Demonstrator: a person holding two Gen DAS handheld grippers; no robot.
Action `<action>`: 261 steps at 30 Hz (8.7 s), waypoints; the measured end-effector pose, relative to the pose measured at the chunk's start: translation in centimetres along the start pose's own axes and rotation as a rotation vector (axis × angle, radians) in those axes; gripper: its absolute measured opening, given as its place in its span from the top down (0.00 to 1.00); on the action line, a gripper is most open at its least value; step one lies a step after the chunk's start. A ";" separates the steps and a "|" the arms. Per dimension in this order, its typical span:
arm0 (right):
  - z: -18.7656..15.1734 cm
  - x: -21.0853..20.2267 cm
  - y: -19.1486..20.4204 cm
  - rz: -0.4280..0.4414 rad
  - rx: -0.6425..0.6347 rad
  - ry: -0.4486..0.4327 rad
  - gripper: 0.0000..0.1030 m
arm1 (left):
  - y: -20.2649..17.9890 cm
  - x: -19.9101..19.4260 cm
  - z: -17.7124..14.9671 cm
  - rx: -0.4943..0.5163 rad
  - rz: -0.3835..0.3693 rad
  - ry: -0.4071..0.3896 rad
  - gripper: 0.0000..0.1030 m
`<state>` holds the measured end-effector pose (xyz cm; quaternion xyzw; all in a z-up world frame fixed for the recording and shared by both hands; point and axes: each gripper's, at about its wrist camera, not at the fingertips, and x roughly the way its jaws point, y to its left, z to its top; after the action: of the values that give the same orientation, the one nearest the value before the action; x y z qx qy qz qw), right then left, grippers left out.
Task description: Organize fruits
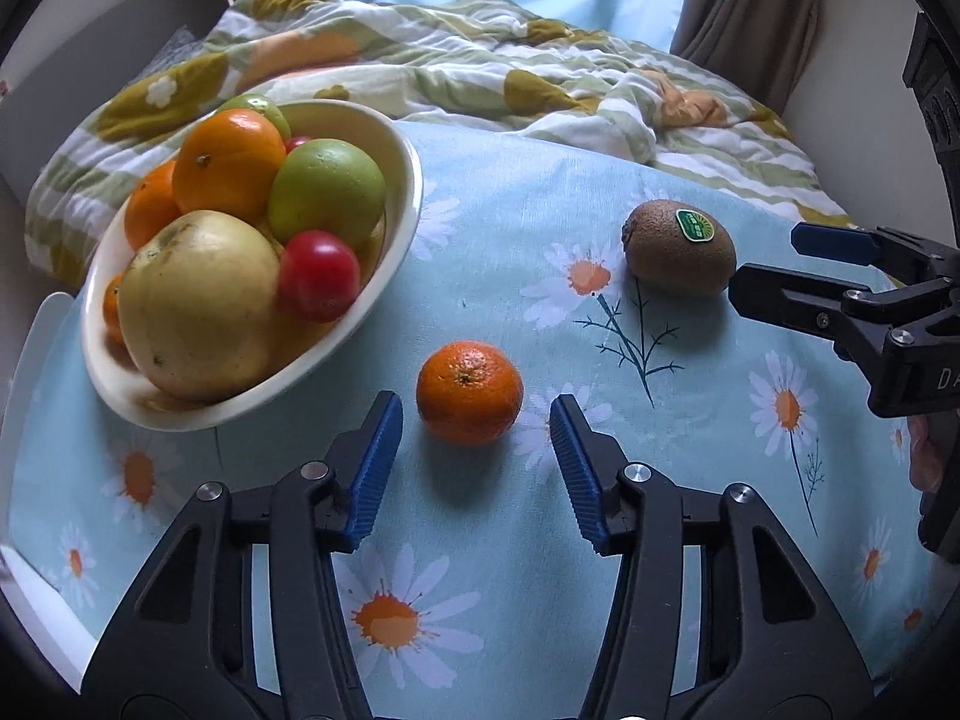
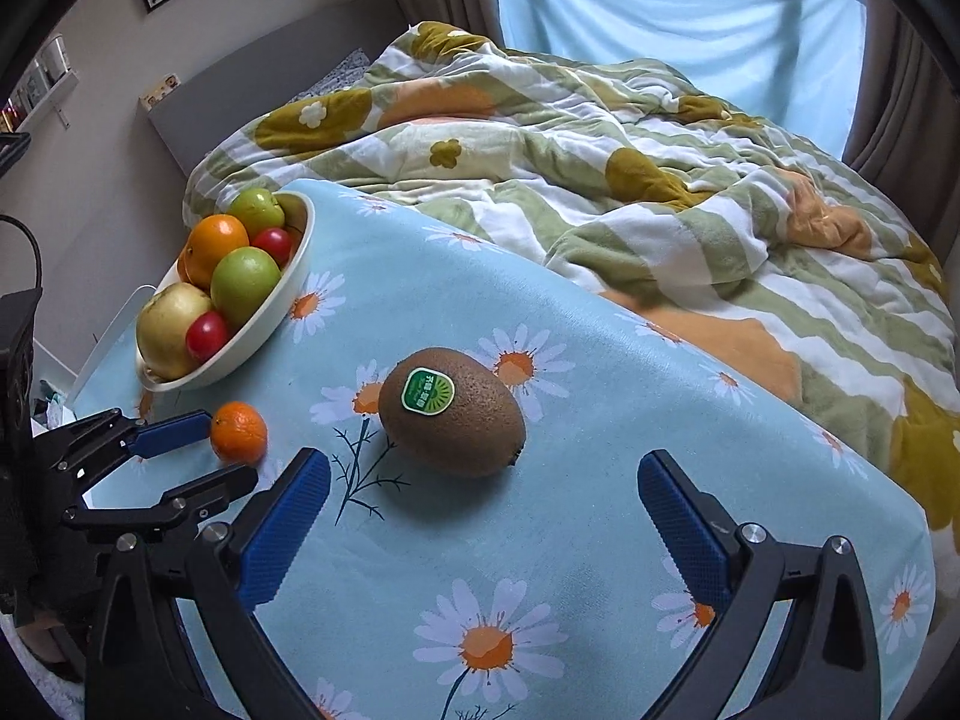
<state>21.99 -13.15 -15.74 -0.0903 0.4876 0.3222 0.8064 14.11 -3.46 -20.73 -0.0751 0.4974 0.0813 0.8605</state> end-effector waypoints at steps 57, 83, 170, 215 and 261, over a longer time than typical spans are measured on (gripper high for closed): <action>2.8 -1.9 7.4 -0.058 -0.043 -0.080 0.46 | 5.4 -8.1 -0.5 -0.032 -0.040 -0.102 0.60; 6.6 -3.0 20.0 -0.151 0.204 -0.159 0.46 | 19.0 -8.5 5.5 0.233 -0.175 -0.120 0.60; 6.1 -9.6 20.0 -0.246 0.311 -0.218 0.00 | 18.6 -15.1 6.5 0.211 -0.111 -0.125 0.00; -2.5 -19.3 16.6 -0.545 0.484 -0.221 0.01 | 11.8 -20.9 4.3 0.225 -0.155 -0.235 0.00; -2.7 -19.4 16.4 -0.545 0.483 -0.222 0.00 | 11.4 -21.3 3.7 0.225 -0.125 -0.282 0.00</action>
<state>3.94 -10.07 2.00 0.0114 0.4171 -0.0206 0.9085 4.26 7.04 -0.93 0.0030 0.3720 -0.0184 0.9280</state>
